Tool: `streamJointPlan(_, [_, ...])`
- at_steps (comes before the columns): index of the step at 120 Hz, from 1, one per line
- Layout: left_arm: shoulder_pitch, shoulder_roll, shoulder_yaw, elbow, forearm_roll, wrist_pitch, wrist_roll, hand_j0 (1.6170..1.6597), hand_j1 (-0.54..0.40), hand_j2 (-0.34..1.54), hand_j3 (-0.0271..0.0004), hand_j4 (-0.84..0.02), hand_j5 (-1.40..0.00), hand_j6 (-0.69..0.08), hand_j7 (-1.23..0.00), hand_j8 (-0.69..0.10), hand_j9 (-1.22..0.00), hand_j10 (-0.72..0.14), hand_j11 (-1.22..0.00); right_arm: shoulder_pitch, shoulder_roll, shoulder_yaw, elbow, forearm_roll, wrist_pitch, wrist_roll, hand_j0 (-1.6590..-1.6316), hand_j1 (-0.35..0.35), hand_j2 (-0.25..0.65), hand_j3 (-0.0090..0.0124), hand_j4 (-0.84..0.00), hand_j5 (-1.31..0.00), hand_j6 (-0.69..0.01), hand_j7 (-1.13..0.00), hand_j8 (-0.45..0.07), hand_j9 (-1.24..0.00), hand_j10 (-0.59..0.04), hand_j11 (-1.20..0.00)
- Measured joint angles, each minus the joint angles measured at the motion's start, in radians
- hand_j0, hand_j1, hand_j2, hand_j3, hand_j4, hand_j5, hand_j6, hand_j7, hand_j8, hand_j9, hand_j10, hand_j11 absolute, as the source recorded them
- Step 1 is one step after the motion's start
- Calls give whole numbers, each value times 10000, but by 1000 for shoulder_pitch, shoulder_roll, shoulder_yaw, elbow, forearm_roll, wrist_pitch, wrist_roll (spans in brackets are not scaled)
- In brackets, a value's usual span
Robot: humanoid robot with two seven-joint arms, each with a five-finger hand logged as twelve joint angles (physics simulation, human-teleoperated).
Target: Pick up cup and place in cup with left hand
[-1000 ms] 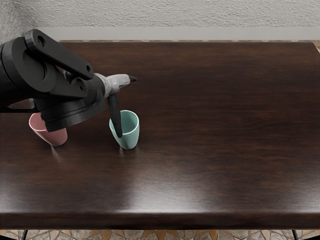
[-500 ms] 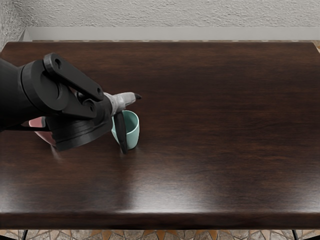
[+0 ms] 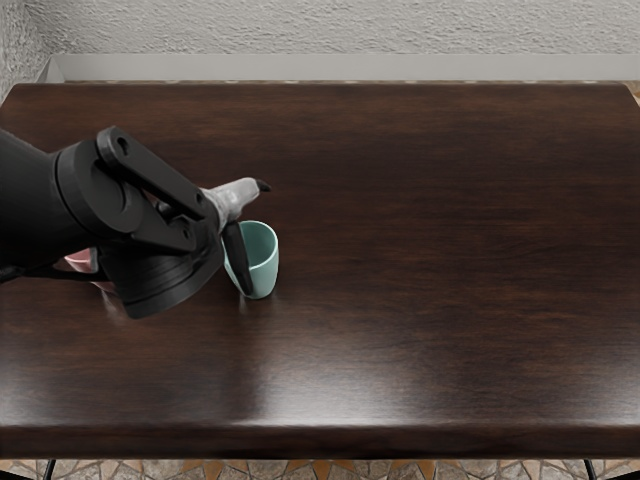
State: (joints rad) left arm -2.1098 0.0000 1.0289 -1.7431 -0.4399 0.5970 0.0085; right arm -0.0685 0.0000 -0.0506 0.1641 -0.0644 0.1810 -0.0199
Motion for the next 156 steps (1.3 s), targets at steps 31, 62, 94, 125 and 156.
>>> streamJointPlan(31, [17, 0, -20, 1, 0, 13, 1, 16581, 2431, 178, 0, -885, -1149, -886, -1149, -886, -1148, -884, -1148, 0, 0, 0, 0, 0, 0, 0, -16581, -3310, -31, 0, -151, -195, -151, -195, -151, -195, -151, -195])
streamJointPlan(62, [46, 0, -20, 6, -3, 14, 1, 16581, 2133, 228, 0, -1133, -1472, -1135, -1472, -1134, -1472, -1133, -1472, 0, 0, 0, 0, 0, 0, 0, -16581, -3310, -31, 0, -151, -195, -151, -195, -151, -195, -151, -195])
streamJointPlan(94, [53, 0, -20, 10, -4, 14, 1, 16581, 935, 427, 0, -2131, -2769, -2133, -2769, -2132, -2769, -2131, -2769, 0, 0, 0, 0, 0, 0, 0, -16581, -3310, -31, 0, -151, -195, -151, -195, -151, -195, -150, -195])
streamJointPlan(125, [59, 0, -19, 15, -22, 14, 0, 16581, -660, 804, 0, -3245, -4238, -3228, -4240, -3244, -4241, -3242, -4243, 0, 0, 0, 0, 0, 0, 0, -16581, -3310, -31, 0, -151, -195, -151, -195, -151, -195, -150, -195])
streamJointPlan(156, [47, 0, -19, 21, -59, 13, 0, 16552, -1200, 970, 0, -4629, -6210, -2699, -6348, -2299, -6377, -3577, -6370, 0, 0, 0, 0, 0, 0, 0, -16581, -3310, -32, 0, -150, -195, -150, -195, -151, -195, -150, -195])
